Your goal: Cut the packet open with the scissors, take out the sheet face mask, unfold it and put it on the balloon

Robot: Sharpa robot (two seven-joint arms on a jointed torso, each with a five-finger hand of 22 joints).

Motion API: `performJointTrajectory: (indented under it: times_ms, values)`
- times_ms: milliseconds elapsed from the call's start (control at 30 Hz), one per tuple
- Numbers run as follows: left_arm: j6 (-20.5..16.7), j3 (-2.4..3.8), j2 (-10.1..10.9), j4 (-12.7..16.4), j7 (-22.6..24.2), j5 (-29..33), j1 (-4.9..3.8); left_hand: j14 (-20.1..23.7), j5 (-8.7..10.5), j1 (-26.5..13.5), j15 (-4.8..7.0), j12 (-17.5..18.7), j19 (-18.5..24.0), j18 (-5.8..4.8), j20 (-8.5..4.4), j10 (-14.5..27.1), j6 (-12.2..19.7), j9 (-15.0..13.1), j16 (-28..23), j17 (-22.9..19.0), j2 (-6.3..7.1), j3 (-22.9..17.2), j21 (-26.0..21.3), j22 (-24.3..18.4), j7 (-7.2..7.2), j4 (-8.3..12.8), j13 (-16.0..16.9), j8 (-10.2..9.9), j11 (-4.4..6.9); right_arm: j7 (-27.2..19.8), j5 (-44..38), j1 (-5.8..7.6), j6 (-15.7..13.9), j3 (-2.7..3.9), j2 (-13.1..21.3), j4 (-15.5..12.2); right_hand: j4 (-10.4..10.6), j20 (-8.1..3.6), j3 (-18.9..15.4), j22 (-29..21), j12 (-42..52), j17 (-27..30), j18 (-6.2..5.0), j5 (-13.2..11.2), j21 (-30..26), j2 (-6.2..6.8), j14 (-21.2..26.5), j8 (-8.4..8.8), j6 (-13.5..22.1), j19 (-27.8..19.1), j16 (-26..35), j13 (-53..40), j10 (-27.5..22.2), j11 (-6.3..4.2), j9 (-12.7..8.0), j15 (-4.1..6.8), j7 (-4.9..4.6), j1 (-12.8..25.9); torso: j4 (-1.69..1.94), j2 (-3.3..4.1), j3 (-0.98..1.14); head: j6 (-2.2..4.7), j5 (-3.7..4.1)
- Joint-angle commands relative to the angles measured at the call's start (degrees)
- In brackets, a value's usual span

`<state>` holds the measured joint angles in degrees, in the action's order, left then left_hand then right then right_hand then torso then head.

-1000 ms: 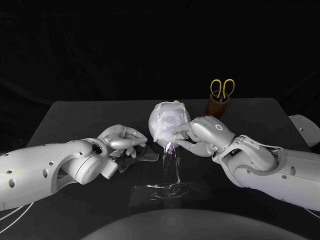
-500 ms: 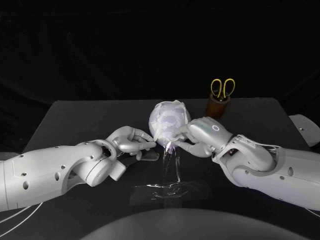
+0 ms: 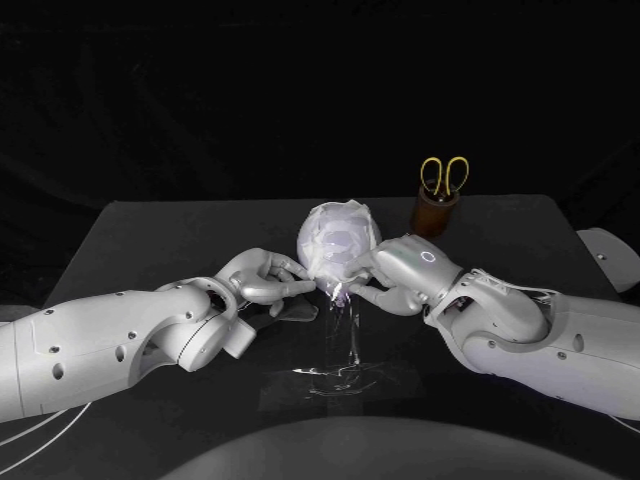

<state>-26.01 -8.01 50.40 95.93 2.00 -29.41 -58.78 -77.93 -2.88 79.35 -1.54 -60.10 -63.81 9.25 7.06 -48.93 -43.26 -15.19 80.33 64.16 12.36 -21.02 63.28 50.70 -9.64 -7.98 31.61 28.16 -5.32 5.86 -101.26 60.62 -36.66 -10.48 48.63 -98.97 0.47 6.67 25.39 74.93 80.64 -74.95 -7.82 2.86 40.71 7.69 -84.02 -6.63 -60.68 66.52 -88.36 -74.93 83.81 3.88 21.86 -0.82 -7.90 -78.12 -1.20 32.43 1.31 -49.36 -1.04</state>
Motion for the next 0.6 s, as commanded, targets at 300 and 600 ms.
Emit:
performJointTrajectory:
  times_ms: [300, 600]
  values:
    - [-1.7, 0.15, -0.4, 0.2, 1.0, 0.5, 0.04, -2.2, 0.06, 0.6, 0.62, -3.0, -2.3, -1.53, -0.37, -0.2, -2.9, -0.3, 2.1, 3.6, -1.54, 0.6, 3.1, 3.6, 1.12, -1.2, 1.2, 2.2, 0.89, 1.6, -1.3, -0.04, 1.1, 0.01, -0.3, 0.2, 0.1, -0.08, 0.1, 3.7, 0.1, -7.4, -0.78, -0.1, 0.1, -0.22, -2.4, -0.16, -0.4, 0.4, -0.2, -6.5, -0.1, -0.38, 0.1, 0.5, -0.07, -0.2, 0.06, -0.02, 0.02, -0.17, 0.08]
    - [-4.4, 0.23, -0.8, -0.1, 2.5, 2.9, 0.04, -4.2, 0.06, 1.8, 1.97, -5.2, -4.6, -2.17, -1.42, -2.8, -6.4, -0.4, 3.7, 7.2, -3.68, -0.9, 5.9, 7.2, 2.77, -2.2, 2.6, 3.7, 2.43, 2.2, -1.7, -0.04, 1.5, 0.02, -0.4, 0.3, 0.1, -0.1, 0.1, 3.6, 0.0, -7.4, -0.8, -0.1, 0.0, -0.16, -2.4, -0.14, -0.4, 0.3, -0.2, -6.5, -0.1, -0.39, 0.1, 0.52, -0.08, -0.1, 0.02, 0.0, 0.03, -0.27, 0.02]
